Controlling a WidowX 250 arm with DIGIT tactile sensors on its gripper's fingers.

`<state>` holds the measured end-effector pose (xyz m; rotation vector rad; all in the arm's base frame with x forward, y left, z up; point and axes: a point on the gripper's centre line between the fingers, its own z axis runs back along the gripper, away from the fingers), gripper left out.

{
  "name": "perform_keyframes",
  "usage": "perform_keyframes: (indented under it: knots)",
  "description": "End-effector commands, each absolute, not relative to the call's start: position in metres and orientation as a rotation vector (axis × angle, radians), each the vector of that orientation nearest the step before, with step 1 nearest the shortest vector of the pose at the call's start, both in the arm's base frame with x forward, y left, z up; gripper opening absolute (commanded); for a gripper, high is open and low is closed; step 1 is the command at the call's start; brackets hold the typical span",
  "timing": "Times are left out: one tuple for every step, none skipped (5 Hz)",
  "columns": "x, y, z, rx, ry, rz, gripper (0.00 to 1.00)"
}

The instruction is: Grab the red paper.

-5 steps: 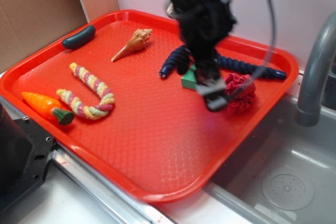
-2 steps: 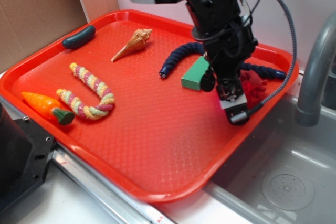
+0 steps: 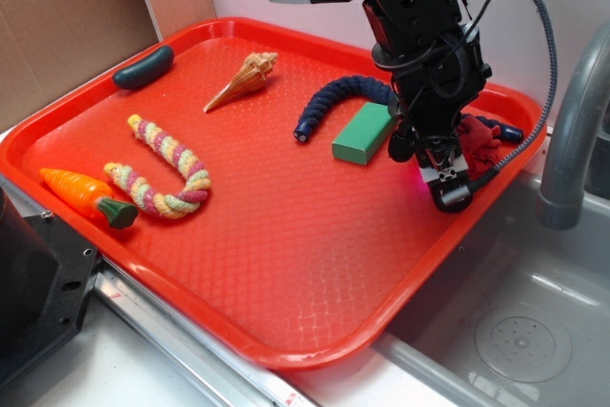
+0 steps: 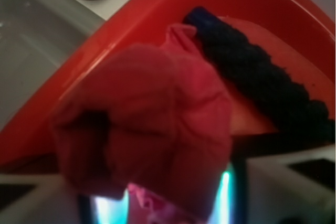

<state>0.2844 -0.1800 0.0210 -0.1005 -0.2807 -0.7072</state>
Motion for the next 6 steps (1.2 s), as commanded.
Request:
perform_keyframes:
  knots:
    - [0.249, -0.16, 0.1, -0.118, -0.351, -0.577, 0.0]
    - [0.223, -0.148, 0.127, -0.109, -0.296, -0.453, 0.0]
    - [0.185, -0.116, 0.15, -0.073, -0.039, -0.209, 0.0]
    - [0.15, -0.081, 0.163, -0.042, -0.023, 0.041, 0.0]
    - [0.133, -0.041, 0.168, 0.022, -0.059, 0.291, 0.0]
    - [0.128, -0.031, 0.17, 0.105, -0.129, 0.507, 0.0]
